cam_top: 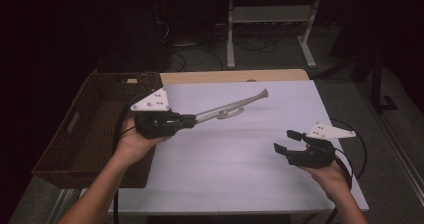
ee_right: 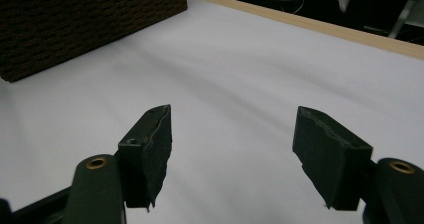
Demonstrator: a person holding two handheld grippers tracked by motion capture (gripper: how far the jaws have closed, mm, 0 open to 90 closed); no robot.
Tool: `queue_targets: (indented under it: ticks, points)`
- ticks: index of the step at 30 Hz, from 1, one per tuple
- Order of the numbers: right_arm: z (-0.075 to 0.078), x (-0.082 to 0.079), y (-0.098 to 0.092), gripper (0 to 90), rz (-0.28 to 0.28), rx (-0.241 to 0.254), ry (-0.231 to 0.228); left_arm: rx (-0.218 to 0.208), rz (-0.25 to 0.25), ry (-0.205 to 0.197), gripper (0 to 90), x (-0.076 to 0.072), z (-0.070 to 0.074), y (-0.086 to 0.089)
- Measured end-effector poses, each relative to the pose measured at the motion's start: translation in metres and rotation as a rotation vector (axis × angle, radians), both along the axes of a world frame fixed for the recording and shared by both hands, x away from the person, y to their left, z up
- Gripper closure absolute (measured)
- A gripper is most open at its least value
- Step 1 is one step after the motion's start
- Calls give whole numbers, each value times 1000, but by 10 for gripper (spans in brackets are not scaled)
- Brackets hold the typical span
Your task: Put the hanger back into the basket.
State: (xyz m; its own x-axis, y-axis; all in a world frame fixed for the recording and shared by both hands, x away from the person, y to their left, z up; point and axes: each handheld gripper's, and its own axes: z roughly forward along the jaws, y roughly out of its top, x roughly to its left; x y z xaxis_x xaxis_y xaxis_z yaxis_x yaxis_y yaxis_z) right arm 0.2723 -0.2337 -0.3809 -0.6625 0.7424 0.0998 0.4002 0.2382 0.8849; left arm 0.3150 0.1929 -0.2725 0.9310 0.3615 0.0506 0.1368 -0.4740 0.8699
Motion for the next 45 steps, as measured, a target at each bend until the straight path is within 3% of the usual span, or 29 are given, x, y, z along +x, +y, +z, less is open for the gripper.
queue_targets:
  ticks: [8, 18, 23, 28, 33, 45]
  points:
    - [0, 1, 1, 312, 1, -2, 1, -50, 81, -27, 835, 2, 24, 45]
    - [-1, 1, 2, 307, 4, -4, 7, -64, 193, -34, 834, -5, 35, 103]
    - [1, 2, 5, 202, 14, -5, 5, -67, 240, -31, 834, -9, 38, 128]
    - [2, 3, 10, 32, -7, -21, -2, -67, 288, -33, 834, -14, 39, 151]
    - [2, 3, 12, 13, 5, -41, -11, -62, 324, -35, 834, -21, 38, 170]
    - [-1, 4, 14, 16, 8, -54, 0, -64, 427, 10, 833, -28, 23, 215]
